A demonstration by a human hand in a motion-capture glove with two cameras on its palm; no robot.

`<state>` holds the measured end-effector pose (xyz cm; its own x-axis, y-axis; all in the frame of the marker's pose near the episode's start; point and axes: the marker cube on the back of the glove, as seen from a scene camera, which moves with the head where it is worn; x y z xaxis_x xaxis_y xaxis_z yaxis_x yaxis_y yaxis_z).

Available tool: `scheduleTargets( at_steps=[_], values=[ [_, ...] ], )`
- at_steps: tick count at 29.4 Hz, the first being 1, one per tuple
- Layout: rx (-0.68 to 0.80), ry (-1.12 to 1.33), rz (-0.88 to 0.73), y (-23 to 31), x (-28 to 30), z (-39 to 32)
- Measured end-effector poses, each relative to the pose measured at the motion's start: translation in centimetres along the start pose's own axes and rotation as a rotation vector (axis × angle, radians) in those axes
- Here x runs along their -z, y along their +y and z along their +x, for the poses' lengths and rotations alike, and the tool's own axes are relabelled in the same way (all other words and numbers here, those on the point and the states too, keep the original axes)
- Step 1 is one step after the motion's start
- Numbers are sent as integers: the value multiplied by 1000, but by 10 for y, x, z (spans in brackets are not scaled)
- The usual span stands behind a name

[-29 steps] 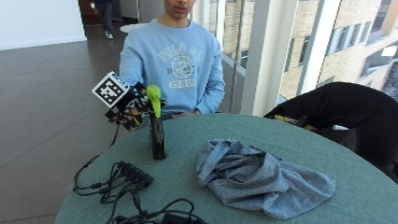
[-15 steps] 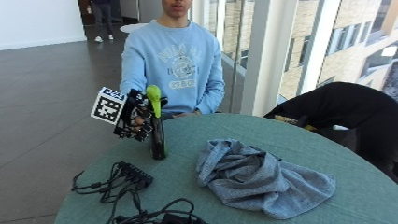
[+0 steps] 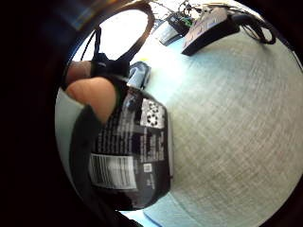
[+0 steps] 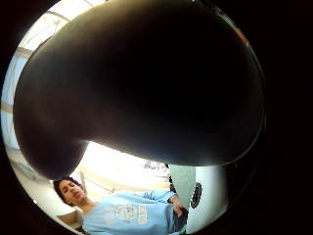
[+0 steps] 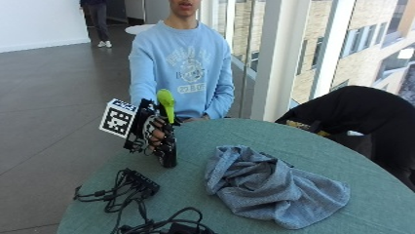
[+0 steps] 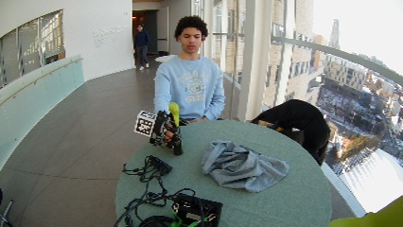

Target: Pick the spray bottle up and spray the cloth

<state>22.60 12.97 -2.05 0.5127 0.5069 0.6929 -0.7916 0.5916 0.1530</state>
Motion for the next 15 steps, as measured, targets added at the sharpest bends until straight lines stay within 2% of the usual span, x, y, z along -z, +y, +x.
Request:
scheduleTargets(
  at_steps=[3, 6, 15],
  values=[
    [29, 63, -47, -8, -3, -9],
    [27, 132, -165, -18, -7, -26],
    [-78, 363, -486, -65, -27, -79]
  ],
)
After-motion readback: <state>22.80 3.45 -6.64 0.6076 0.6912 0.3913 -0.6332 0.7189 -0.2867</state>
